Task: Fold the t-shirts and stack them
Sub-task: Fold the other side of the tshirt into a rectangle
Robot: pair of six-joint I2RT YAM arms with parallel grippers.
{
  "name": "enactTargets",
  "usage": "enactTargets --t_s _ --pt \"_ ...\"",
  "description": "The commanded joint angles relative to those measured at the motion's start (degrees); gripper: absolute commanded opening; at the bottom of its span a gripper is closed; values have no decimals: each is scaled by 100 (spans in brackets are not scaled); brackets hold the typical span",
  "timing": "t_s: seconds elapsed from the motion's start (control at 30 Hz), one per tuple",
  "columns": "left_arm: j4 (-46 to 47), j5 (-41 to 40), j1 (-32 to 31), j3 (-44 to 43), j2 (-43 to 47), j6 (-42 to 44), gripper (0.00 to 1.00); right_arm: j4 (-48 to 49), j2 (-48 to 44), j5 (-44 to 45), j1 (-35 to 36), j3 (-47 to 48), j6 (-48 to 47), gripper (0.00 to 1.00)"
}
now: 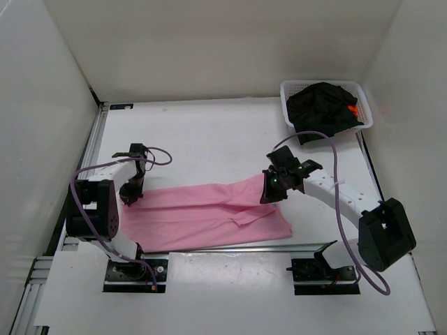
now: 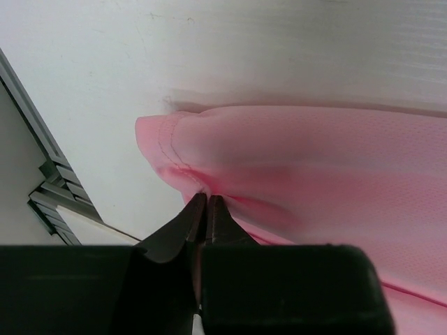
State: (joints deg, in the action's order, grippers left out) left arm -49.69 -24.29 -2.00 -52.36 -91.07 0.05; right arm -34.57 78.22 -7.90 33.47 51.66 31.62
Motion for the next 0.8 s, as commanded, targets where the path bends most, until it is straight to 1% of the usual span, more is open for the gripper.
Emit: enactTargets --t_s 0.0,0.03,0.1,0.17,0.2,0.23,0.27,0.3,0.37,0.4,0.43,0.5,0.6,0.7,0.73,0.77 --pt "39 -163 -20 33 151 -5 17 -15 -9 61 1 -59 73 0" --pt "39 -285 -20 33 151 -5 19 -15 -8 113 1 -59 73 0" --pt "39 -400 -20 138 151 -5 19 -15 123 113 1 -59 73 0" --pt "39 -567 -20 190 212 -5 21 -15 176 113 1 -59 20 0" --pt "39 -568 -20 191 212 -5 24 -15 177 61 1 -59 20 0" --pt "-31 -568 -20 191 212 -5 29 37 177 61 1 -59 20 0" --pt "-32 -507 -20 191 212 -5 32 38 177 61 1 -59 20 0" --pt "-110 -419 -20 130 212 -5 47 38 177 61 1 -59 20 0" --pt "-321 -349 -20 60 212 -5 55 38 177 61 1 -59 -32 0" --pt "-426 -348 -20 7 290 -5 61 38 177 61 1 -59 -33 0" --pt "-523 -348 -20 6 343 -5 61 38 177 61 1 -59 -33 0" --pt "-769 -348 -20 6 510 -5 64 38 177 61 1 -112 -33 0" --pt "-971 -777 -20 -72 616 -5 64 38 177 61 1 -112 -33 0" --pt "-1086 -937 -81 -703 616 -5 64 90 177 61 1 -112 -33 0" --pt "-1086 -850 -290 -1297 512 -5 64 90 177 61 1 -112 -33 0" --pt "-1165 -692 -449 -1625 450 -5 64 143 246 61 1 -112 -33 0"
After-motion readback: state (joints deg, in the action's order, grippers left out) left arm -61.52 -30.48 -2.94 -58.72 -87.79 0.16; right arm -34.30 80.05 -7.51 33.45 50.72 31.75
